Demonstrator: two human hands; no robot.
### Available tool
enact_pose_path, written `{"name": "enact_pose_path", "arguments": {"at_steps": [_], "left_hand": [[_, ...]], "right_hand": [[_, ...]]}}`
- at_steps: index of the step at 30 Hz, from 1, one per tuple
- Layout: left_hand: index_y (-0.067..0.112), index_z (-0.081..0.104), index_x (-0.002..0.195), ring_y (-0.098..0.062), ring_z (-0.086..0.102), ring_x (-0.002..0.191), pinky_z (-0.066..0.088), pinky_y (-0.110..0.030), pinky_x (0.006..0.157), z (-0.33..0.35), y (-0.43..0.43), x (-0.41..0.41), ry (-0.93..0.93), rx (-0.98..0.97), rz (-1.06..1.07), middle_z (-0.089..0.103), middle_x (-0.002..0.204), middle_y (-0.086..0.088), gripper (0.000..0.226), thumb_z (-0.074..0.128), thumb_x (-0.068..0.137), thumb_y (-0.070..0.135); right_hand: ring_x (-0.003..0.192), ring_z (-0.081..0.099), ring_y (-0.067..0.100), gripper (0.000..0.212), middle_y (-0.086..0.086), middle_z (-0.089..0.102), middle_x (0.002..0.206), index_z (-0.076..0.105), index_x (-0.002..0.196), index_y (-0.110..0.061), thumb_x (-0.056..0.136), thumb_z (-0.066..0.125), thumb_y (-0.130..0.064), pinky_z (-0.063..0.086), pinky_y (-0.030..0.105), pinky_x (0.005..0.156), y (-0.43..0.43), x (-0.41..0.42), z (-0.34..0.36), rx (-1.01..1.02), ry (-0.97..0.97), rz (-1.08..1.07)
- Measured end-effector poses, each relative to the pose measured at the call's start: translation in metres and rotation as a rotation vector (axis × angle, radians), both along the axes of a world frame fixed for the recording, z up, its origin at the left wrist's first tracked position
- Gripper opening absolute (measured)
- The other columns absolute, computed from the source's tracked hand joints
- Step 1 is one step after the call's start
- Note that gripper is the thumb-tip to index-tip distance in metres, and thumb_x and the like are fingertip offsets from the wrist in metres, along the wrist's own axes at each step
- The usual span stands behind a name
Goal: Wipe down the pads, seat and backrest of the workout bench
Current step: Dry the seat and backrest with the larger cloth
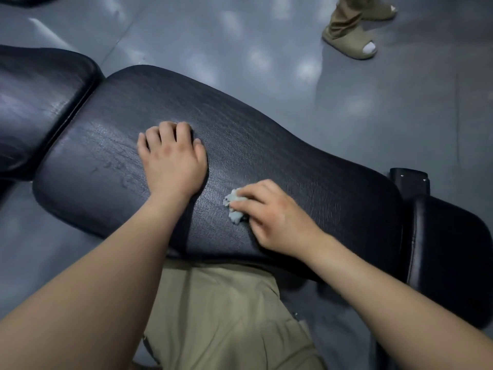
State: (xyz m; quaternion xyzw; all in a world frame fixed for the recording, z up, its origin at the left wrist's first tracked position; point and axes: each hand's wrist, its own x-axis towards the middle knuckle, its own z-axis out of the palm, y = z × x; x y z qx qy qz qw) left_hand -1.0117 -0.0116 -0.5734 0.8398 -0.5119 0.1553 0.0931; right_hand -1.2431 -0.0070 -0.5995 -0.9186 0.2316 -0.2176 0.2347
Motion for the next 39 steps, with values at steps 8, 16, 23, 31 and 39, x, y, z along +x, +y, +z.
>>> {"name": "enact_pose_path", "arguments": {"at_steps": [8, 16, 23, 31, 39], "left_hand": [[0.015, 0.056, 0.114, -0.040, 0.047, 0.114, 0.030, -0.058, 0.111, 0.000, 0.000, 0.001, -0.001, 0.035, -0.003, 0.055, 0.120, -0.015, 0.035, 0.041, 0.096, 0.040], [0.015, 0.046, 0.140, -0.036, 0.028, 0.145, 0.010, -0.057, 0.122, -0.001, 0.012, -0.004, 0.136, 0.129, -0.034, 0.040, 0.153, -0.015, 0.050, 0.038, 0.099, 0.042], [0.015, 0.040, 0.150, -0.032, 0.022, 0.150, 0.010, -0.056, 0.123, -0.005, 0.023, -0.011, 0.104, 0.119, -0.048, 0.034, 0.159, -0.013, 0.059, 0.035, 0.099, 0.046], [0.015, 0.039, 0.150, -0.032, 0.020, 0.151, 0.009, -0.056, 0.123, -0.004, 0.023, -0.014, 0.110, 0.122, -0.041, 0.033, 0.159, -0.013, 0.060, 0.034, 0.099, 0.045], [0.013, 0.046, 0.142, -0.035, 0.027, 0.146, 0.013, -0.062, 0.120, 0.000, 0.022, -0.025, 0.127, 0.117, -0.029, 0.040, 0.153, -0.012, 0.052, 0.040, 0.097, 0.038]], "right_hand": [[0.105, 0.054, 0.031, 0.038, 0.010, 0.062, 0.117, 0.071, 0.112, -0.007, 0.081, 0.051, 0.001, 0.047, 0.041, 0.092, 0.022, 0.000, 0.009, 0.055, -0.012, 0.112], [0.097, 0.054, 0.029, 0.029, 0.007, 0.061, 0.110, 0.072, 0.100, -0.007, 0.081, 0.051, -0.002, 0.049, 0.042, 0.081, 0.006, -0.020, 0.013, 0.040, 0.014, 0.029], [0.101, 0.052, 0.028, 0.029, 0.006, 0.059, 0.112, 0.070, 0.111, -0.011, 0.090, 0.050, -0.011, 0.048, 0.040, 0.083, 0.033, 0.005, 0.023, 0.095, 0.057, 0.306], [0.087, 0.048, 0.024, 0.014, 0.003, 0.058, 0.104, 0.069, 0.094, -0.012, 0.081, 0.063, -0.013, 0.045, 0.036, 0.074, 0.018, -0.041, 0.020, 0.090, 0.129, 0.251], [0.094, 0.049, 0.024, 0.022, 0.002, 0.058, 0.111, 0.070, 0.107, -0.016, 0.088, 0.060, -0.016, 0.045, 0.036, 0.083, 0.029, -0.020, 0.017, 0.077, 0.098, 0.265]]}}
